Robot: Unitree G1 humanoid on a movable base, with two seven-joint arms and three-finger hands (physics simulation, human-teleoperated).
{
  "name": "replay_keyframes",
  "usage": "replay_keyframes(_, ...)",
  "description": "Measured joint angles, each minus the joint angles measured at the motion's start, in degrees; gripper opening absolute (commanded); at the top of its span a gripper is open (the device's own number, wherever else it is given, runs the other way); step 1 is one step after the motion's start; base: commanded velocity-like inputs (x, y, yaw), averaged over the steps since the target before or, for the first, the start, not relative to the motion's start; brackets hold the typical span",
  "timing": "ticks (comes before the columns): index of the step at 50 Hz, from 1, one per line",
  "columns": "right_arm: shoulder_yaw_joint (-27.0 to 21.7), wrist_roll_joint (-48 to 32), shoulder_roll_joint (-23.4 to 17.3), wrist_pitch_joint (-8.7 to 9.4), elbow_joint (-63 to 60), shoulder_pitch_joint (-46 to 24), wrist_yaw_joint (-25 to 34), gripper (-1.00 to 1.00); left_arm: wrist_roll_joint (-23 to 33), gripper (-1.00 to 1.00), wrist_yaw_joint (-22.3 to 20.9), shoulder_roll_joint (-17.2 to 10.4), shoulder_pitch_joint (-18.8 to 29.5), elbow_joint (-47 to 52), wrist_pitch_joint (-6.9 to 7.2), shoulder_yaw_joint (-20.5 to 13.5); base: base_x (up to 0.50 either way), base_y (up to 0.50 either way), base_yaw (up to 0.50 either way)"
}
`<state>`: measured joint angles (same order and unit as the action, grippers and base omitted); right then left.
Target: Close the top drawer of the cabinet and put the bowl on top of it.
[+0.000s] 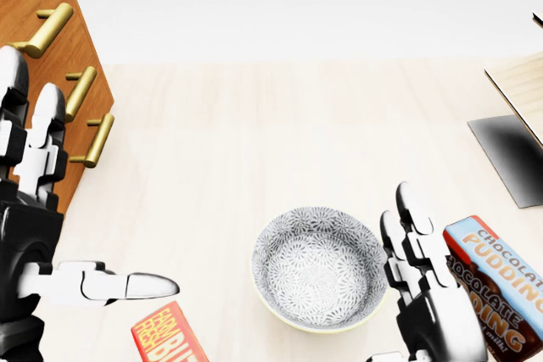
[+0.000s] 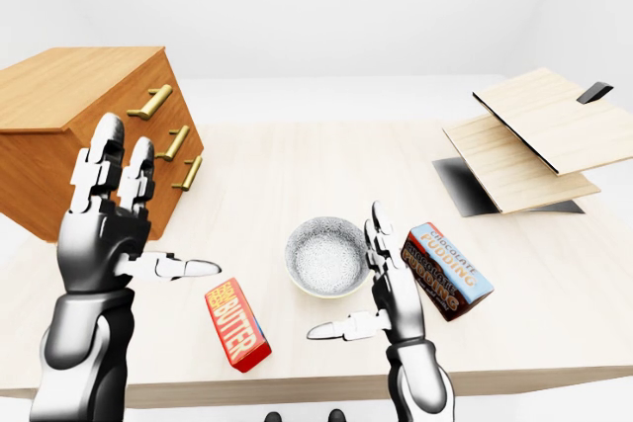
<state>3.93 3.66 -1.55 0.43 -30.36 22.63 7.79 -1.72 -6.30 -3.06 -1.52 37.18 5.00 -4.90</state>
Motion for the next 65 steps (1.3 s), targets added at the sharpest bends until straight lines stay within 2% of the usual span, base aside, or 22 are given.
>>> replay_keyframes(14,-0.71,0.46,0.10,0.39,-1.07,0.43,0.45,1.00,6.14,1.00,1.43,1.84,-5.34,5.50,0.00,5.47,0.00,0.00,0.00)
replay_keyframes(30,-4.34,2.90,1.13,2.40,-5.19,1.66,2.77,1.00,13.41,1.00,4.90,2.34,-7.66,6.00,0.00,10.83,0.00,0.00,0.00)
replay_keyframes(41,-7.89,4.90,2.44,4.52,-8.12,1.99,4.96,1.00,16.02,1.00,6.20,2.36,-8.18,5.26,0.00,13.03,0.00,0.00,0.00)
replay_keyframes(65,-19.00,10.35,6.64,4.57,-14.36,0.43,10.34,1.00,19.10,1.00,7.28,1.67,-9.70,5.48,0.00,17.15,0.00,0.00,0.00)
